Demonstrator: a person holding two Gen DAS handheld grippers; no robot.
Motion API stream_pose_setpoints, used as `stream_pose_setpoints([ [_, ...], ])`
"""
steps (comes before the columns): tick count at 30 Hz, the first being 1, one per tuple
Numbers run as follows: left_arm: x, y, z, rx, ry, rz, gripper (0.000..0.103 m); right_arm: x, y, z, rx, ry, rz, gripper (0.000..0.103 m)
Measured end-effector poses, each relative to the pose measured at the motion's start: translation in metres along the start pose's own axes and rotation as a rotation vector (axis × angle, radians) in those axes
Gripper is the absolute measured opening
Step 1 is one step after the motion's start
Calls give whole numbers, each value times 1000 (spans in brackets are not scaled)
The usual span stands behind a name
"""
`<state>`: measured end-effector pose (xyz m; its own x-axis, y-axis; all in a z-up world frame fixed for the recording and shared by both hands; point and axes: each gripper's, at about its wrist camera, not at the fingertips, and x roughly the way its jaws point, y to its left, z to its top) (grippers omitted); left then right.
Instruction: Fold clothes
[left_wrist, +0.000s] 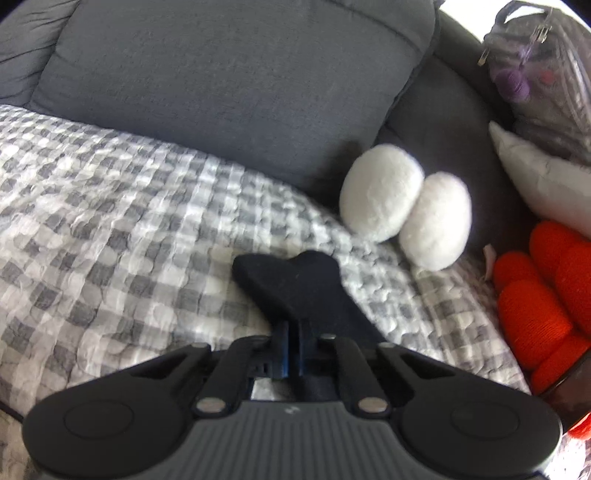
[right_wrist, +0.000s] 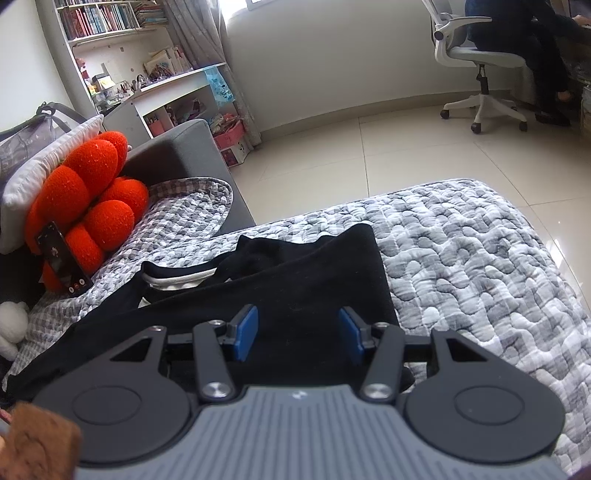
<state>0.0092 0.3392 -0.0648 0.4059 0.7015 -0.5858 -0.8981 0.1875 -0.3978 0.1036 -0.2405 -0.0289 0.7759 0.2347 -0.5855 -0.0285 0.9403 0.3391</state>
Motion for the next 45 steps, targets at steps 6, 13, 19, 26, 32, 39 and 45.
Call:
stream_pose_setpoints([
  [6,-27,-5,12,-38,-56,-137,4,-3,-2,1,7,-6,3,53],
  [13,-64,-18,28,-87,-61,-341,4,-5,-3,1,18,-9,14,53],
  [19,-103,-38,27,-85,-66,-519,4,-9,-6,2,41,-14,29,53],
  [26,-156,-68,3,-29,-31,-734,4,-10,-10,5,122,-8,86,53],
  [32,-192,-103,-37,62,55,-878,4,-10,-6,6,154,-3,123,53],
  [39,-226,-136,-103,183,174,-1027,4,-6,5,5,180,13,179,53],
  [45,-238,-151,-164,327,358,-1105,4,-4,2,5,230,23,211,53],
])
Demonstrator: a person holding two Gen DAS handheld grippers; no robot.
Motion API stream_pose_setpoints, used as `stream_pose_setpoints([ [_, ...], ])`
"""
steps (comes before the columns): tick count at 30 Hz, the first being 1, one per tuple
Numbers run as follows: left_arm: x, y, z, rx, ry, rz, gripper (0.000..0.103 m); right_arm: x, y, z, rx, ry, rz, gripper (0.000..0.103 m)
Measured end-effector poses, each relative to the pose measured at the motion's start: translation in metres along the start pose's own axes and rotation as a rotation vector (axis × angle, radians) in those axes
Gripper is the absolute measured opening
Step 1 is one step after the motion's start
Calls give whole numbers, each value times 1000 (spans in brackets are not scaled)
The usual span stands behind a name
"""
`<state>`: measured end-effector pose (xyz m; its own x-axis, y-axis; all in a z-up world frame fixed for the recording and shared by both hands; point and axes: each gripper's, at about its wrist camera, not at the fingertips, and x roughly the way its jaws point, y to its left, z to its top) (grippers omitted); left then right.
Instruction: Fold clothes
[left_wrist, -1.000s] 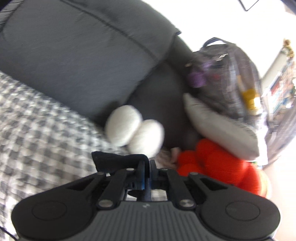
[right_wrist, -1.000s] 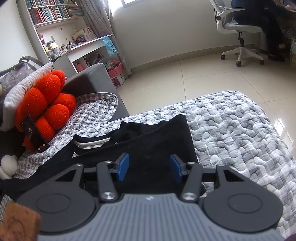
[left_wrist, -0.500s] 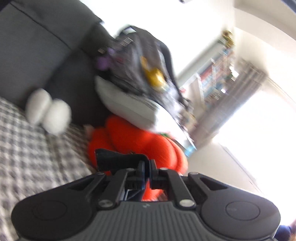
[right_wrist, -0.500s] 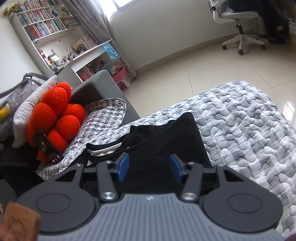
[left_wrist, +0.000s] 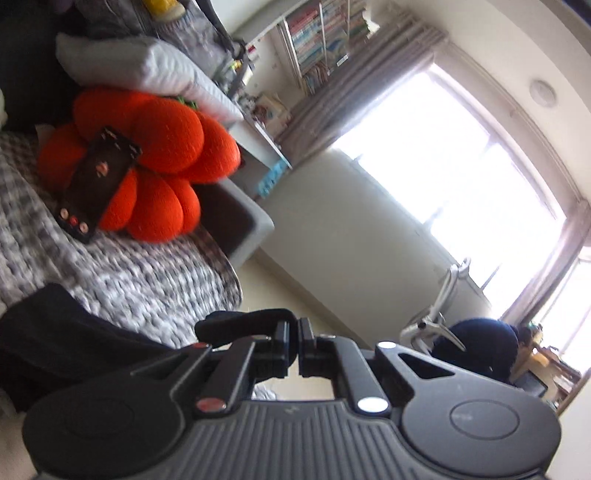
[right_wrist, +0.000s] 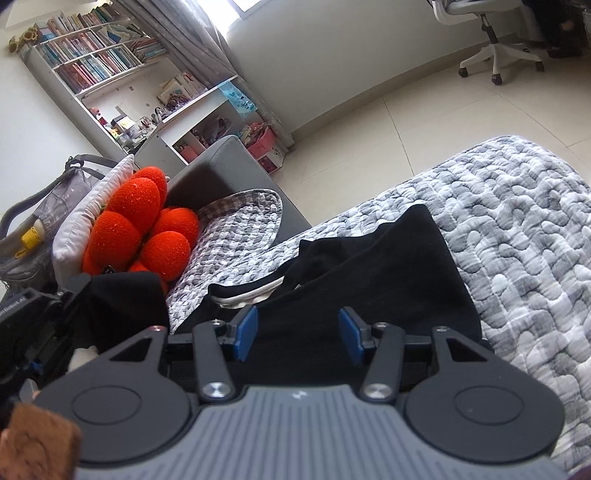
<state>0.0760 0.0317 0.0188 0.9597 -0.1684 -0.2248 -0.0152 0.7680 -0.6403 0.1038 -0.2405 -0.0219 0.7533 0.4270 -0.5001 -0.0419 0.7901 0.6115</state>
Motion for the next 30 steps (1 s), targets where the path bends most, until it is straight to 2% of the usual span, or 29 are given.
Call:
stream_pose_setpoints([
  [6,14,-7,-34,170,186,-59,4,-3,-20,4,140,15,50,53],
  [12,30,-4,-63,329,406,-109,4,3,-39,3,294,77,114,53],
  [15,36,-2,-72,403,511,-131,5,4,-42,1,328,99,125,53],
  [17,37,-1,-76,442,576,-159,15,4,-42,0,337,108,130,53],
  [18,34,-3,-77,472,581,-178,17,4,-41,0,338,113,131,54],
  [20,27,-7,-80,533,591,-217,32,5,-38,0,332,120,133,58],
  [22,22,-11,-81,580,601,-248,37,8,-37,-1,325,127,133,58],
  [30,5,-7,-54,560,600,-333,39,15,-32,-6,301,147,119,58],
])
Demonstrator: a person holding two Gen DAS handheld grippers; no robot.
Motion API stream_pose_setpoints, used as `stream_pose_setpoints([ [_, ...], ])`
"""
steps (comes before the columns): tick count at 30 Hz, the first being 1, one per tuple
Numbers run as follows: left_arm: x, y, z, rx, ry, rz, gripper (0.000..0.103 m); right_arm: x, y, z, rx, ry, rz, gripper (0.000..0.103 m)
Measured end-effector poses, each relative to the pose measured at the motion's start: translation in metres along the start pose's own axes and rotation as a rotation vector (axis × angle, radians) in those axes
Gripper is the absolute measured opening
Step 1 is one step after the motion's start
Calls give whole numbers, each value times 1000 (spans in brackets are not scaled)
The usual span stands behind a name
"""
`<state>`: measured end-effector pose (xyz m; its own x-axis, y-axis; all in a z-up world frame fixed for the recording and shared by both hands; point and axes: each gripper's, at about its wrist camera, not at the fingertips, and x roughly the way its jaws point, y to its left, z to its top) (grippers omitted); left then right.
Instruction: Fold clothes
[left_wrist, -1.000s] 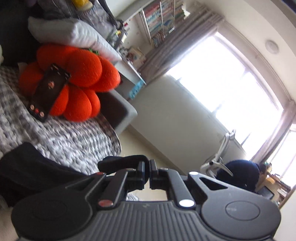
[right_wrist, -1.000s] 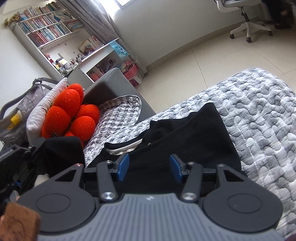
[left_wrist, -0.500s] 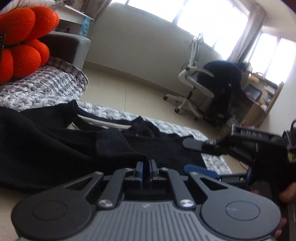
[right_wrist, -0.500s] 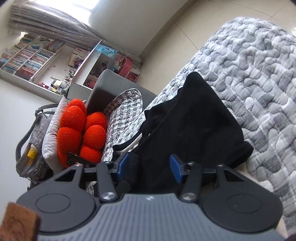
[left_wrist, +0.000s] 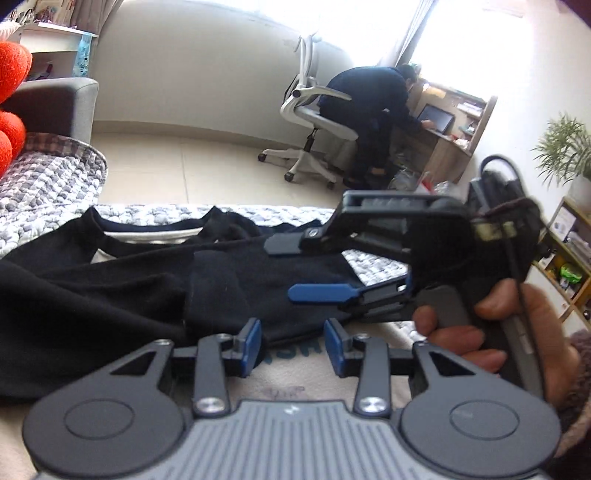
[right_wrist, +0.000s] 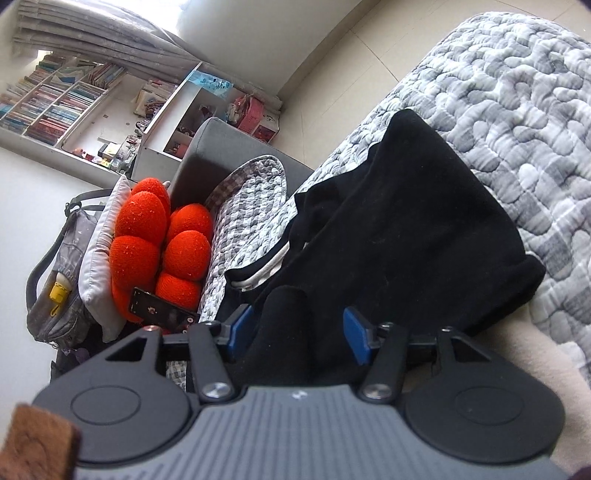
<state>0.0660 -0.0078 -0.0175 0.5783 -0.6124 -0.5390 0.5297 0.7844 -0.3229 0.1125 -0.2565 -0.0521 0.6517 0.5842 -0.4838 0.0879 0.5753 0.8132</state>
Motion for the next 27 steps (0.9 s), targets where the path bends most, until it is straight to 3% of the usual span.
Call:
stream_pose_setpoints([
  [5,-27,9,5,10,-28,31,47,4,7,-3,-23,-2,-11,58],
  [10,-52,34,11,-37,-49,184,52,12,25,-13,-107,-9,-49,58],
  [14,-64,68,15,-166,-47,347,54,26,51,-30,-256,-16,-104,58],
  [19,-74,109,17,-349,-52,469,54,50,80,-61,-499,-19,-207,58],
  [23,-78,128,15,-436,-54,525,54,70,86,-82,-669,-24,-317,58],
  [27,-79,135,12,-483,-48,532,54,73,84,-84,-737,-58,-374,57],
])
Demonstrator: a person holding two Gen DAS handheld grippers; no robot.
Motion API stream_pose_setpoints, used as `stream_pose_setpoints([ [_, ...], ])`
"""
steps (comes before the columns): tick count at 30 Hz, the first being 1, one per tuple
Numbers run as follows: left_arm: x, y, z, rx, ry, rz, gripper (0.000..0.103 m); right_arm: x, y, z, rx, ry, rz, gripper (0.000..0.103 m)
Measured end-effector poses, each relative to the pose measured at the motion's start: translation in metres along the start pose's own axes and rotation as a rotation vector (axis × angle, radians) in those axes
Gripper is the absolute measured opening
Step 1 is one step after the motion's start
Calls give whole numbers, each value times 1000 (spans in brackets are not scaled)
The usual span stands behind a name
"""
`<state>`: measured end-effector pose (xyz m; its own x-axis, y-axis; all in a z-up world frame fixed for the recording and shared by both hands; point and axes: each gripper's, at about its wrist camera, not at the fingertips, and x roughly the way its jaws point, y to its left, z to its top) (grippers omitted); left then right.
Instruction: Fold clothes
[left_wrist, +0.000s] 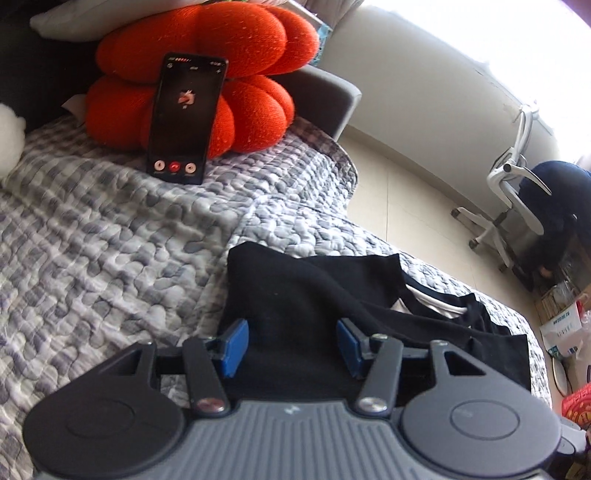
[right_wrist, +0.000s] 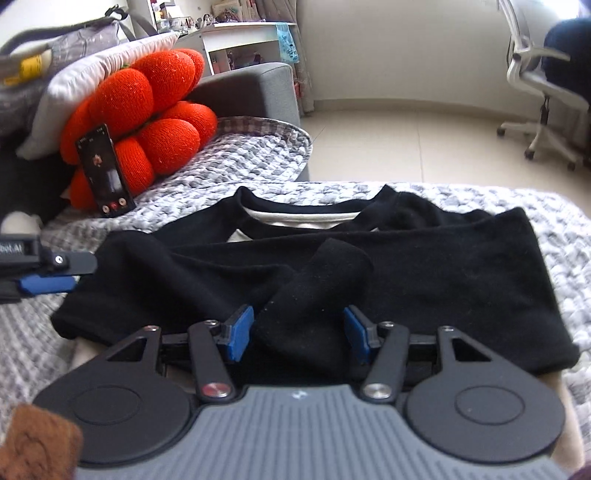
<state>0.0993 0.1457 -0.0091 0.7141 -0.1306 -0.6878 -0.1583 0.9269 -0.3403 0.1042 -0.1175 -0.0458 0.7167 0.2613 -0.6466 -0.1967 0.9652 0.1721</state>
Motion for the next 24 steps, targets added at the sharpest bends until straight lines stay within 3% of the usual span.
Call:
stream_pose_setpoints([
  [4,-1,5,0,-17,6,2,54,-4,-19,6,60,-9,1,43],
  [7,-1,7,0,-24,9,13,54,-8,-39,10,133,-11,4,40],
  [10,1,10,1,-35,19,20,54,-14,-60,10,219,-9,26,40],
  [18,4,10,0,-47,30,18,54,-13,-112,-1,577,51,243,41],
  [24,3,15,2,-62,30,19,54,-15,-133,-2,748,72,347,51],
])
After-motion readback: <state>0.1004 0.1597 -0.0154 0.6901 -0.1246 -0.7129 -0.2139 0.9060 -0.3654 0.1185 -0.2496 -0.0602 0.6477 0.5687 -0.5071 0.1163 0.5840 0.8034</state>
